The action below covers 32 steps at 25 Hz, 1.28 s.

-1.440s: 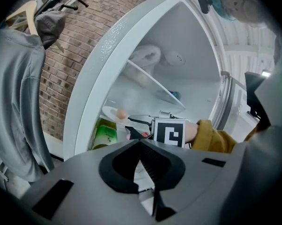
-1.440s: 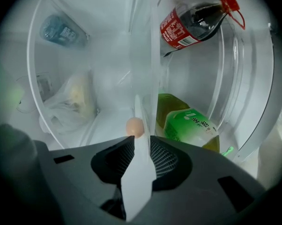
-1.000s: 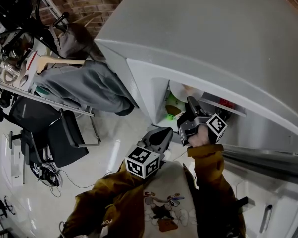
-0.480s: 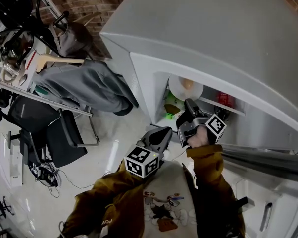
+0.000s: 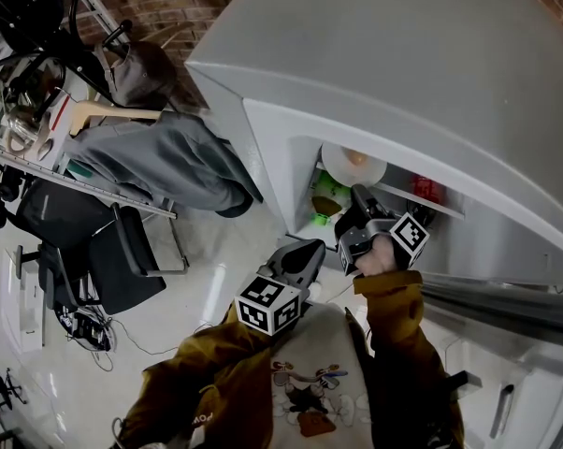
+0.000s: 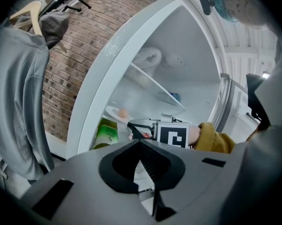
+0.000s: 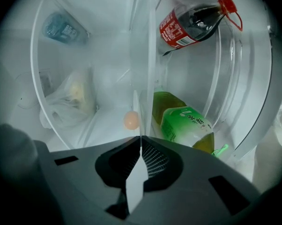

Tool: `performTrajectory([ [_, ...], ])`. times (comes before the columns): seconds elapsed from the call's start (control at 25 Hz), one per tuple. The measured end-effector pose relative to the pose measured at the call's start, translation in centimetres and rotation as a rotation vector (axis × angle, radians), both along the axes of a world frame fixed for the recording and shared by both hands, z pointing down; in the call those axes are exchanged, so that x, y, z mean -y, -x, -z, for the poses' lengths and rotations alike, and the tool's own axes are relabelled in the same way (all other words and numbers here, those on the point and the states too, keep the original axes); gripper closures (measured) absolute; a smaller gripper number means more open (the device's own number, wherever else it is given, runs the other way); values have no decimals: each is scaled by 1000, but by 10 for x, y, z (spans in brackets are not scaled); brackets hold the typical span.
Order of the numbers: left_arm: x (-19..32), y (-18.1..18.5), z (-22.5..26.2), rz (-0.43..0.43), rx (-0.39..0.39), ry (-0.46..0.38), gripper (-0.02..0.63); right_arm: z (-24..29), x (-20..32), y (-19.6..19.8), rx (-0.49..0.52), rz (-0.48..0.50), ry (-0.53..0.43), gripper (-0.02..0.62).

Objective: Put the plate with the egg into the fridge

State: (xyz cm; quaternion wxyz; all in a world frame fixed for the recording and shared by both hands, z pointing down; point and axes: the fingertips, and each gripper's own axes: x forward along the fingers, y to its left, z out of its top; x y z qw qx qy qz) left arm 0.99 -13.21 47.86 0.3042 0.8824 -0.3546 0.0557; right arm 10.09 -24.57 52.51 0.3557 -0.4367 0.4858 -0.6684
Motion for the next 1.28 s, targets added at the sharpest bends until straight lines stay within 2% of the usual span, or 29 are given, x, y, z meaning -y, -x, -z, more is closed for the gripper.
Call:
performTrajectory([
  [0.8,13,-10,3,-29,4,-15,600,-5,18,-3,17,-5,24,577],
  [1.28,14,-7,4,-31,6,-21,600,2,30,-5,40,-26,-12,575],
])
